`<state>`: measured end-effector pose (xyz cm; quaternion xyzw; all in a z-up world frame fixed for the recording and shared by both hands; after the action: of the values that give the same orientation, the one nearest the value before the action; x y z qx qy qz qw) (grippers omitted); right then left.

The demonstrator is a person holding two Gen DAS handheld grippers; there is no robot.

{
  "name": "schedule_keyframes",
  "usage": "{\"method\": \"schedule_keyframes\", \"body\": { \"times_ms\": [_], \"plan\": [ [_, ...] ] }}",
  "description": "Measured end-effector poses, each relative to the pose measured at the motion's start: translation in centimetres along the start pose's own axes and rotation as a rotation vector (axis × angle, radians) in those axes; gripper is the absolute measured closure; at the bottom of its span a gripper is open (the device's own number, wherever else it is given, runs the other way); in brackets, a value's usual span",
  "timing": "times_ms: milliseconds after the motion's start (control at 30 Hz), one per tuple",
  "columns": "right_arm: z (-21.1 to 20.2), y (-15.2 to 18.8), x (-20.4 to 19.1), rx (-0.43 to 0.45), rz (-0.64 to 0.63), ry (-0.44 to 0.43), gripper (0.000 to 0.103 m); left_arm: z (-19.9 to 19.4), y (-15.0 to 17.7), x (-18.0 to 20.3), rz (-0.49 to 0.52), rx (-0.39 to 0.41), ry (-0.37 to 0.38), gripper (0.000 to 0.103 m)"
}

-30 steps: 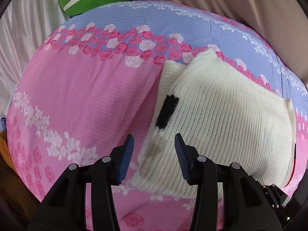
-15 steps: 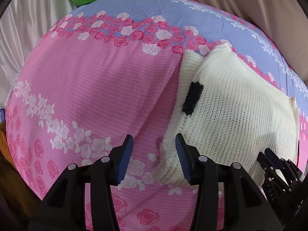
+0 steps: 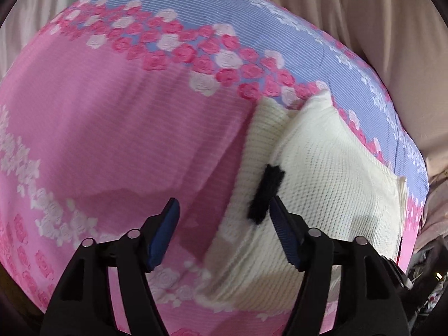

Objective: Fold small clothes

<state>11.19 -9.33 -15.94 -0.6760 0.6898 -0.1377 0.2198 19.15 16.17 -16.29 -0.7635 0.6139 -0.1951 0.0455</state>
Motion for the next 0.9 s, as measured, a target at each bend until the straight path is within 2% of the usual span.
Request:
{"method": "schedule_keyframes", "body": {
  "times_ms": [100, 167, 333, 433, 533, 600, 700, 800, 833, 867, 900],
  "plan": [
    [-1.7, -0.5, 0.1, 0.043, 0.009, 0.010, 0.082, 1.3, -0.1, 0.6, -0.023, -0.035, 0.031, 0.037],
    [-3.0, -1.3, 2.2, 0.074, 0.055, 0.028, 0.083, 1.7, -0.3, 1.0, -0.047, -0.047, 0.057, 0.037],
    [-4.7, -2.2, 14.0, 0.115, 0.273, 0.173, 0.080, 2.1, -2.2, 2.1, -0.014, -0.022, 0.045, 0.037],
    [-5.0, -1.4, 17.7, 0.090, 0.323, 0.221, 0.076, 3.7, -2.7, 2.1, -0.013, -0.063, 0.017, 0.037],
    [-5.7, -0.6, 14.8, 0.095, 0.261, 0.144, 0.076, 3.1, -2.1, 1.8, -0.071, -0.074, 0.083, 0.037],
    [-5.5, 0.2, 10.5, 0.082, 0.184, 0.075, 0.076, 3.0, -0.7, 1.4, -0.076, -0.100, 0.091, 0.037],
    [-3.9, 2.1, 4.5, 0.032, 0.093, -0.011, 0.076, 3.6, 1.1, 0.7, -0.091, -0.131, 0.080, 0.028],
    [-0.6, 3.8, 1.7, -0.052, 0.019, -0.042, 0.076, 3.6, 1.2, 0.9, -0.095, -0.108, 0.078, 0.026],
    [0.1, 4.2, 1.3, -0.064, -0.001, -0.030, 0.074, 3.6, 1.1, 1.0, -0.104, -0.102, 0.081, 0.026],
    [0.4, 4.1, 1.3, -0.044, -0.024, -0.019, 0.074, 3.7, 0.9, 1.2, -0.107, -0.097, 0.085, 0.028],
    [0.4, 3.9, 1.1, -0.038, -0.045, -0.015, 0.074, 3.7, 0.6, 1.7, -0.096, -0.096, 0.102, 0.043]
  ]
}}
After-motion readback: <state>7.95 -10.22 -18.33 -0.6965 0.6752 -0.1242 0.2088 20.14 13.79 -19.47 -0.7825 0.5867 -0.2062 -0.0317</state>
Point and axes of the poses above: each gripper's, at about its wrist camera, not at the fingertips, and z roughly the way its jaws point, x to its right, y to its underside, the point moved 9 cm from there along z, roughly the way its jaws point, and after that the axes turned 2 degrees about -y, right-handed, at the moved point
